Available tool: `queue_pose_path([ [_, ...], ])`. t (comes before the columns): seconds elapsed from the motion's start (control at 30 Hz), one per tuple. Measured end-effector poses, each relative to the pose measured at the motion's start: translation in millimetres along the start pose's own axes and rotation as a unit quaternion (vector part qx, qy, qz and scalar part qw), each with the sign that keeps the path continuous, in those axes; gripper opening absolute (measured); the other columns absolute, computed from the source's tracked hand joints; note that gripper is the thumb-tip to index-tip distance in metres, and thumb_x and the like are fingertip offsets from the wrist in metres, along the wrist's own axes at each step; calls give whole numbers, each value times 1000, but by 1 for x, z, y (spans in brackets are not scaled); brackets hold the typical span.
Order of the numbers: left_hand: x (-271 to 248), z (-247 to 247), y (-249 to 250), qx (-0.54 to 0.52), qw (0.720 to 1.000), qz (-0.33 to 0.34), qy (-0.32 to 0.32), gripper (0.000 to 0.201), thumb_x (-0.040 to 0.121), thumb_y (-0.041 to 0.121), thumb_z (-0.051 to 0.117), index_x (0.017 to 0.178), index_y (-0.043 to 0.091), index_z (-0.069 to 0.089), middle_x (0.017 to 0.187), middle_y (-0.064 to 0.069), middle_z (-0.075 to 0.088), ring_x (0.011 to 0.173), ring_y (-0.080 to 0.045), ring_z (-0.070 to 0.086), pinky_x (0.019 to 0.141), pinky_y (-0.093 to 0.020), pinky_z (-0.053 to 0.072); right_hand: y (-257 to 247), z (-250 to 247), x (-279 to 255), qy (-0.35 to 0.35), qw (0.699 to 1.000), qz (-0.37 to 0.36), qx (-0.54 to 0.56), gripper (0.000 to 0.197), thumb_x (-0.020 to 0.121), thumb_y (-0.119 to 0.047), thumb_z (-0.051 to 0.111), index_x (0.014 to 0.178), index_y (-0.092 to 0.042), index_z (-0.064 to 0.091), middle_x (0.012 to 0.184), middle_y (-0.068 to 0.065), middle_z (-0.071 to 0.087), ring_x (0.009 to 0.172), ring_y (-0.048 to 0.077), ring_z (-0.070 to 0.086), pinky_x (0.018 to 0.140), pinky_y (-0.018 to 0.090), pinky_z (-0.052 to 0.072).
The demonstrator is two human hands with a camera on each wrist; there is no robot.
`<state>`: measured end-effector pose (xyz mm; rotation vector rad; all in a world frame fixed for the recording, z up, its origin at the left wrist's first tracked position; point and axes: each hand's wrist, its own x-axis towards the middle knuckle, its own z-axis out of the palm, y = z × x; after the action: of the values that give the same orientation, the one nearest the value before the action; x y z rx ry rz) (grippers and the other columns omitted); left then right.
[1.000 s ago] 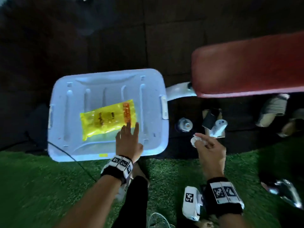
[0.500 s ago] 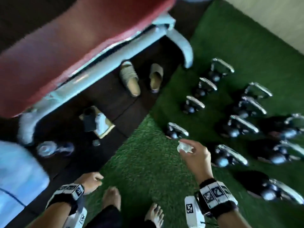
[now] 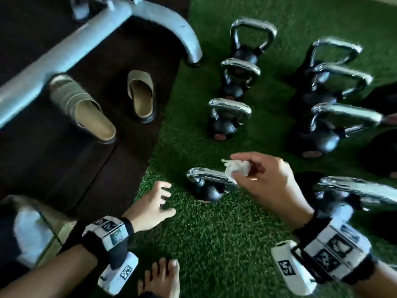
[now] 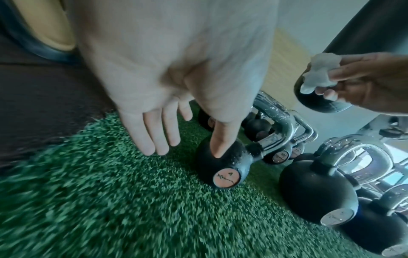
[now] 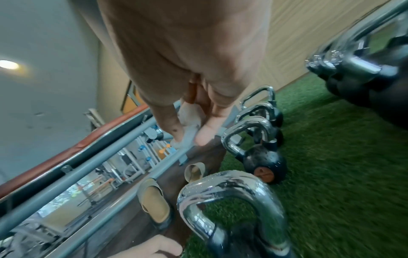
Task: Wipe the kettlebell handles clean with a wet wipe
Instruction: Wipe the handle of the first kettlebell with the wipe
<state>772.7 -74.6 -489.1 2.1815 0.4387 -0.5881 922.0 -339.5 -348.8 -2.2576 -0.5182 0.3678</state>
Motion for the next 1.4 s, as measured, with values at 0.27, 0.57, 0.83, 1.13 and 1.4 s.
queue_pose_path([
  [0.27,62,12,16,-95,992,84,12,85,75,39,89,142,44,36,138,25,53,119,2,59,93,-21,53,16,11,42,-18,994,-100,-34,26,78,-29,85,103,-31,78,86,-21,74,83,-7,68,75,10,53],
  [0.57,79,45,35,-124,986,90,70,69,55,49,98,114,40,64,111,24,73,105,11,64,100,-22,53,3,25,30,-3,995,-76,-68,15,77,-28,84,92,-29,80,79,-20,70,79,-7,63,68,5,46],
  [0.83,74,72,31,-133,962,125,203,67,57,50,96,110,36,58,104,23,67,99,15,62,87,-4,46,14,79,3,207,978,25,-5,18,85,-25,79,103,-23,79,94,-7,74,83,5,66,72,2,42],
  [1.13,76,89,27,-151,939,154,267,65,53,64,81,107,34,61,96,15,73,90,2,71,85,-29,61,13,126,-12,271,958,-77,-59,16,97,-10,57,94,-18,71,90,-5,45,69,18,56,63,30,51],
  [1.4,75,91,28,-148,939,156,268,64,57,63,83,110,37,60,101,18,72,92,3,71,85,-32,62,23,136,-22,317,942,-65,-91,30,91,4,53,114,-10,66,102,2,48,85,20,54,73,25,45],
])
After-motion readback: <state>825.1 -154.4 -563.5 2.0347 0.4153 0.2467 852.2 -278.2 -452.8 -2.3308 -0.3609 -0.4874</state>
